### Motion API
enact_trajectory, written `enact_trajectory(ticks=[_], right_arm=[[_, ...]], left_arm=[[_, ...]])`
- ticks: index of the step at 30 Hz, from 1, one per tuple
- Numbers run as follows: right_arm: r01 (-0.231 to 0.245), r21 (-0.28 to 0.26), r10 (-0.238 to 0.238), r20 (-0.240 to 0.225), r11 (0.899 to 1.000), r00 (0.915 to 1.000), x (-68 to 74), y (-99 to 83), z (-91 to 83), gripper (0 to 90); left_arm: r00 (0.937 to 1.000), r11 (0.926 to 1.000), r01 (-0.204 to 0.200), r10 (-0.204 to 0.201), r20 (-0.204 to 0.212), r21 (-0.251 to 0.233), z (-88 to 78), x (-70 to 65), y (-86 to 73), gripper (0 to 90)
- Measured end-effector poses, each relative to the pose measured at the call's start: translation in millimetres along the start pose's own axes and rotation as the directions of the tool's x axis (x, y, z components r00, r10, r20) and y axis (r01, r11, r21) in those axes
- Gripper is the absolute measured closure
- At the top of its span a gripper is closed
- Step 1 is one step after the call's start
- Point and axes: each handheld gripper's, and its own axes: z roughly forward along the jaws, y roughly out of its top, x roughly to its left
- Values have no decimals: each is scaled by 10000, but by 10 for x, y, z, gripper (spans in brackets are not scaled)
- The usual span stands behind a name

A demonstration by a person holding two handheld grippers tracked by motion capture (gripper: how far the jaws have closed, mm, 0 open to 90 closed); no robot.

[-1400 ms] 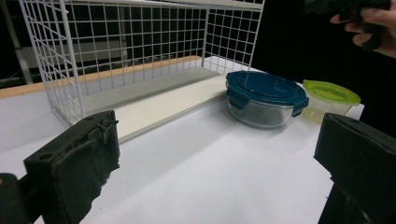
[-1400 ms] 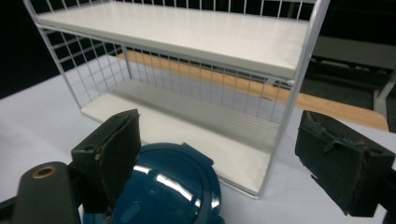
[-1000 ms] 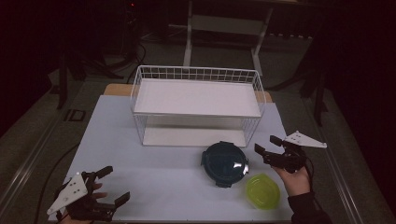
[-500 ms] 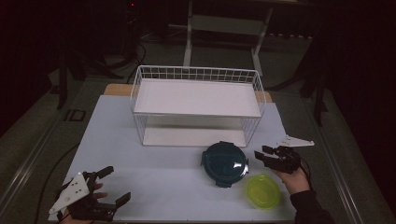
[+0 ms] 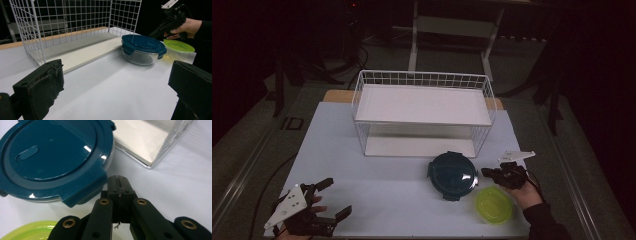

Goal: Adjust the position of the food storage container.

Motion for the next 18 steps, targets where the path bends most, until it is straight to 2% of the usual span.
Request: enact_trajectory(ticks=[1, 4, 9, 10, 18], right_arm=[[0, 0, 0, 0, 10000, 10000, 0, 0, 0, 899], [119, 94, -115, -399, 9999, 9991, 8, 12, 9, 900], [174, 266, -160, -530, 9995, 9985, 9, 10, 29, 900], [268, 303, -244, -755, 9992, 9968, 24, -6, 46, 900], [217, 417, -186, -741, 9989, 9971, 25, 13, 48, 900]], left_arm=[[10000, 10000, 0, 0, 0, 0, 0, 0, 0, 0], [10000, 10000, -10, 10, 1, 2, -1, -1, 0, 0], [10000, 10000, -16, 16, -12, -5, -5, -1, 1, 0], [10000, 10000, -8, 8, -9, -24, -7, 2, 1, 0], [10000, 10000, -6, 6, 21, 11, 12, -4, -1, 0]])
